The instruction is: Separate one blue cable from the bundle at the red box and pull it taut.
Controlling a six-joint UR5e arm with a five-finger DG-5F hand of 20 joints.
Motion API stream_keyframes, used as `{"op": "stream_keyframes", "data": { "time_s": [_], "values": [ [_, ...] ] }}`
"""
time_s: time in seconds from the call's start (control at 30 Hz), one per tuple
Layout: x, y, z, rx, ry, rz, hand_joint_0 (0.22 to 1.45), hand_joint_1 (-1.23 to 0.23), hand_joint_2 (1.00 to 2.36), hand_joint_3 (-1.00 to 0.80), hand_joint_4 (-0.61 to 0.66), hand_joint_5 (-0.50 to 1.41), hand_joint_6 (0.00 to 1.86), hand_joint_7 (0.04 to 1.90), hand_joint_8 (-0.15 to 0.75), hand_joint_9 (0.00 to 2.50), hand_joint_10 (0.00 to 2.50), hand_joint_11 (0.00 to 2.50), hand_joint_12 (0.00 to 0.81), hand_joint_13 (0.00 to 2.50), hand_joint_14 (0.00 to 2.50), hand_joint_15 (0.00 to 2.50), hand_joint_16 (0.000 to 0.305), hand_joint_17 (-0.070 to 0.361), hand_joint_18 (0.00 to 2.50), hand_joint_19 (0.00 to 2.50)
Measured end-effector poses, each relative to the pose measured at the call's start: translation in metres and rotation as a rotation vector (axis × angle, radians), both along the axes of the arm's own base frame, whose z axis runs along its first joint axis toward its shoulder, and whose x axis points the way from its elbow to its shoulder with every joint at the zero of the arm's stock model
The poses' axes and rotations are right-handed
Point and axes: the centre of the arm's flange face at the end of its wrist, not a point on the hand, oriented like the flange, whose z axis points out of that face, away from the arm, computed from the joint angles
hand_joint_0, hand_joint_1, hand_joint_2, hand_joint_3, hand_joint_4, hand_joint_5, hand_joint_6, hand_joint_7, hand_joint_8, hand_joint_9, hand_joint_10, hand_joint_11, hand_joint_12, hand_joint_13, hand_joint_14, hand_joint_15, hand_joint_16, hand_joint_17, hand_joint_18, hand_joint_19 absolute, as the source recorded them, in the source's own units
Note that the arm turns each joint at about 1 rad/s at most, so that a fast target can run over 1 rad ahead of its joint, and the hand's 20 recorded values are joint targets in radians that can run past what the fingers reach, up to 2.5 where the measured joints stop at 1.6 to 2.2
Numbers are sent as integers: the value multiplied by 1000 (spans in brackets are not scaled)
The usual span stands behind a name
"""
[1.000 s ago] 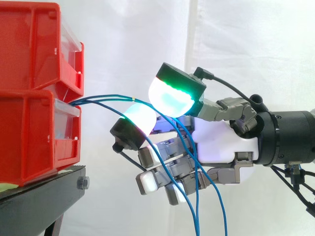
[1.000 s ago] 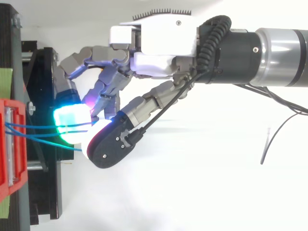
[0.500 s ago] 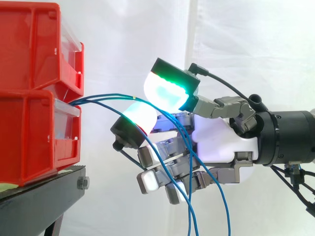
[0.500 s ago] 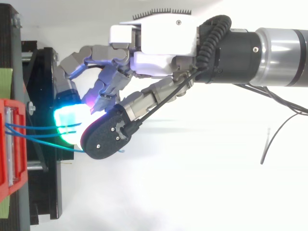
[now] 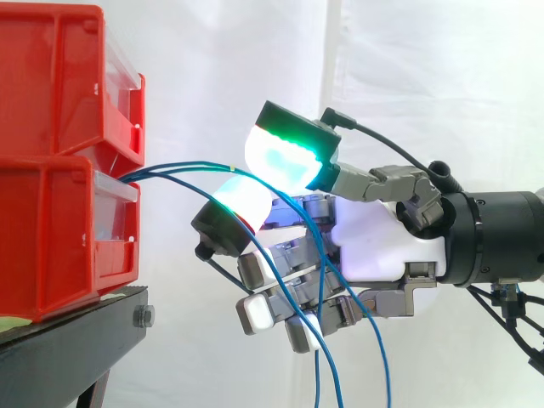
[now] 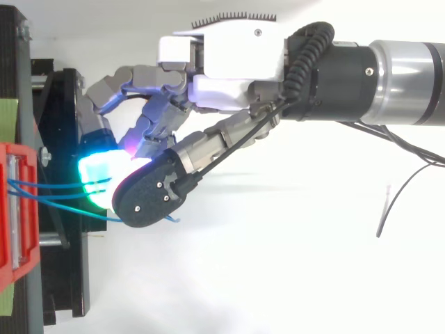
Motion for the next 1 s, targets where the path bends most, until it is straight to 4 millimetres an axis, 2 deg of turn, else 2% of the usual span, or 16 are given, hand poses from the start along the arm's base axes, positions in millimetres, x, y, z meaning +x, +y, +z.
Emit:
{"op": "stream_keyframes", "data": {
  "time_s": [0.07,0.13,0.2,0.23,0.3,0.57,0.77,0.9,1.0],
  "values": [
    [0,0,0,0,0,0,700,-872,1018,-254,40,-138,921,1341,274,827,22,939,404,868,23,608,47,105,936,747],
    [0,0,0,0,0,0,735,-880,1012,-341,1,-143,925,1327,277,824,23,935,403,869,23,604,47,105,935,739],
    [0,0,0,0,0,-1,780,-887,1000,-500,-47,-142,925,1346,279,862,23,936,395,889,23,612,46,103,928,734],
    [0,0,0,0,0,-1,784,-891,1000,-500,-65,-140,925,1367,278,879,23,937,394,895,22,616,46,103,929,733],
    [0,0,0,-1,1,-1,763,-915,1000,-500,-86,-124,925,1437,276,900,23,914,395,914,23,616,45,102,944,720],
    [0,0,0,-1,0,-1,628,-926,1000,-500,5,-93,916,1396,271,964,23,882,386,950,23,639,45,100,959,745],
    [0,0,0,-1,1,1,535,-840,1000,-500,19,-79,910,1307,269,974,22,848,397,972,24,634,47,106,992,752],
    [0,-1,0,-1,2,0,507,-648,1000,-500,21,-77,900,1295,271,979,18,851,409,978,21,626,49,111,1009,748],
    [0,-1,-1,-1,2,-1,500,-611,1000,-500,27,-81,895,1274,275,971,20,850,415,970,22,617,50,113,1011,755]
  ]
}}
